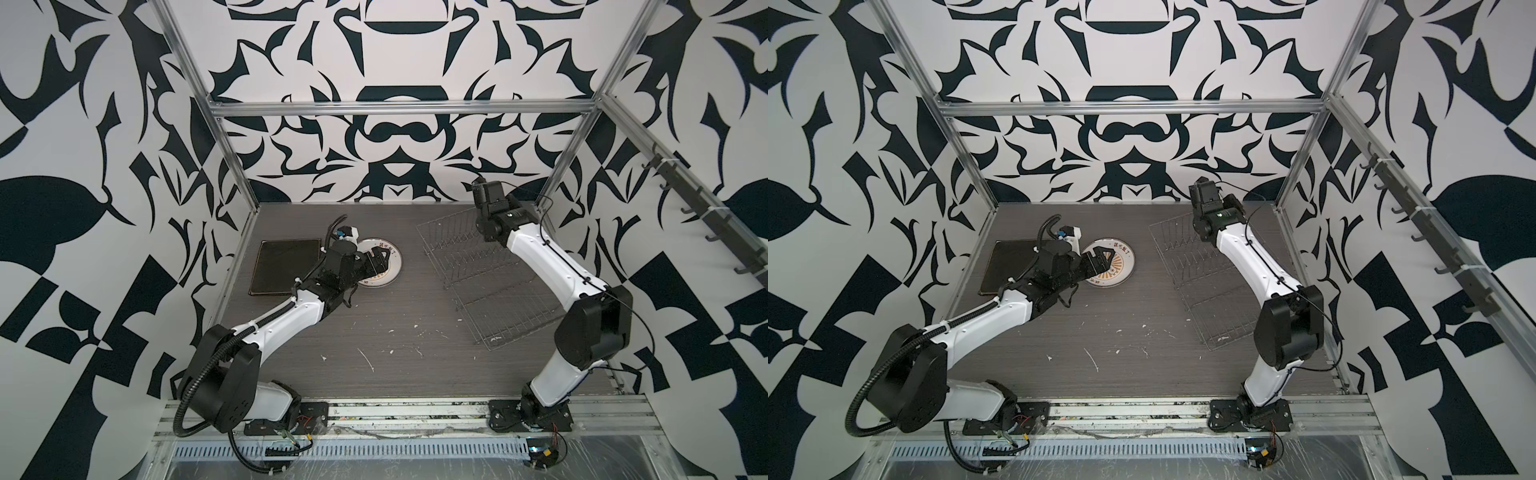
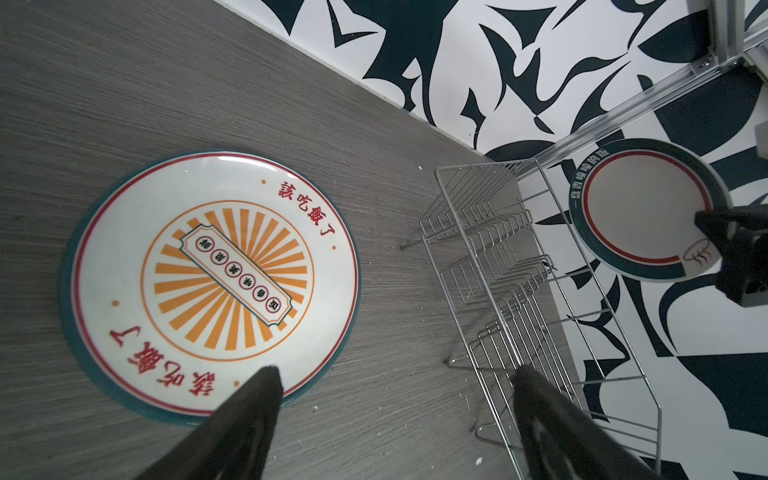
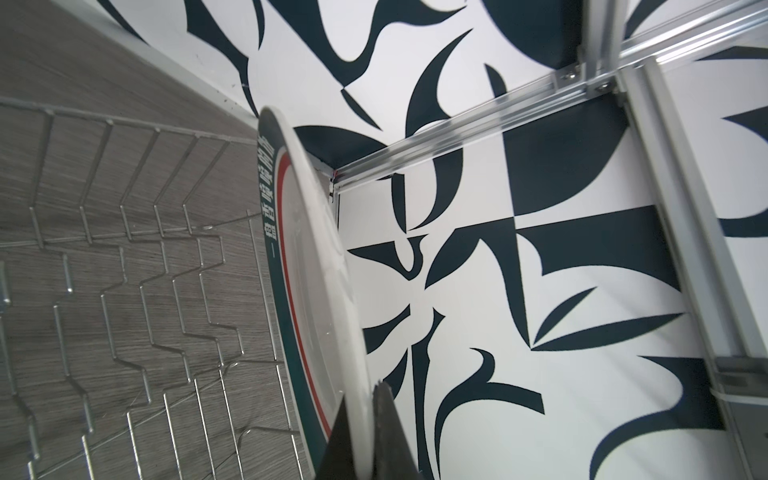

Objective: Unload the plates from the dish rack
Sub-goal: 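Lift the green-rimmed plate out of the rack with the right gripper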

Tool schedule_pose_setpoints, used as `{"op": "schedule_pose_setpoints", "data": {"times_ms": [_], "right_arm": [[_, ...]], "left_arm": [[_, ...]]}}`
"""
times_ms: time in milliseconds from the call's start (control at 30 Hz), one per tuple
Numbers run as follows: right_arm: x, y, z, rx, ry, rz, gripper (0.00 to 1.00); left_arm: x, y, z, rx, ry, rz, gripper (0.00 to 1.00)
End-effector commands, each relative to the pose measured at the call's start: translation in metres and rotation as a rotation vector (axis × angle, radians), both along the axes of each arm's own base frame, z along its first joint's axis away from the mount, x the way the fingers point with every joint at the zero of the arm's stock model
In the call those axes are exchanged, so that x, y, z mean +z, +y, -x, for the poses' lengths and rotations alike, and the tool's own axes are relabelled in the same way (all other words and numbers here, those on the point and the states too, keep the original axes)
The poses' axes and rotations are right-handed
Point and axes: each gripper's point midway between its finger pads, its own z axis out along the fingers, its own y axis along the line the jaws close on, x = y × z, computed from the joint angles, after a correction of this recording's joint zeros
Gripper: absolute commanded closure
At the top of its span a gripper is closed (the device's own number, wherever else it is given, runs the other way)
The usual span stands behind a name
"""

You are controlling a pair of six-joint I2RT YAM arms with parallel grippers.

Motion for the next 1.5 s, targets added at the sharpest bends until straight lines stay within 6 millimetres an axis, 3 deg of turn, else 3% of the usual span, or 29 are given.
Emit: {"op": "schedule_pose_setpoints", "data": {"times_ms": [0, 267, 733, 833, 867, 1033, 1467], "right_arm": [[0.05, 0.002, 0.016, -0.005, -0.198, -0.095, 1.0], [0.068, 0.01, 0.045, 0.058, -0.312, -0.295, 1.0], [0.074, 0.056, 0.094, 0.261, -0.401, -0.838, 1.0], [0.068, 0.068, 0.103, 0.296, -0.378, -0.941, 1.0], [0.067, 0.071, 0.107, 0.304, -0.374, -0.977, 1.0], [0.057, 0.091, 0.119, 0.355, -0.337, -1.147, 1.0], [0.018, 0.139, 0.127, 0.375, -0.191, -1.551, 1.0]], "left_arm": [[0.003, 0.006, 0.004, 0.012, -0.006, 0.005, 0.09], [0.006, 0.006, 0.009, 0.012, 0.004, 0.034, 0.09], [0.006, 0.003, 0.023, -0.002, 0.019, 0.121, 0.08], [0.002, 0.002, 0.026, -0.011, 0.023, 0.135, 0.08], [0.013, 0.003, 0.028, -0.013, -0.003, 0.158, 0.08], [0.015, 0.0, 0.031, -0.028, 0.001, 0.191, 0.08], [0.032, -0.014, 0.033, -0.085, -0.003, 0.286, 0.08]]}}
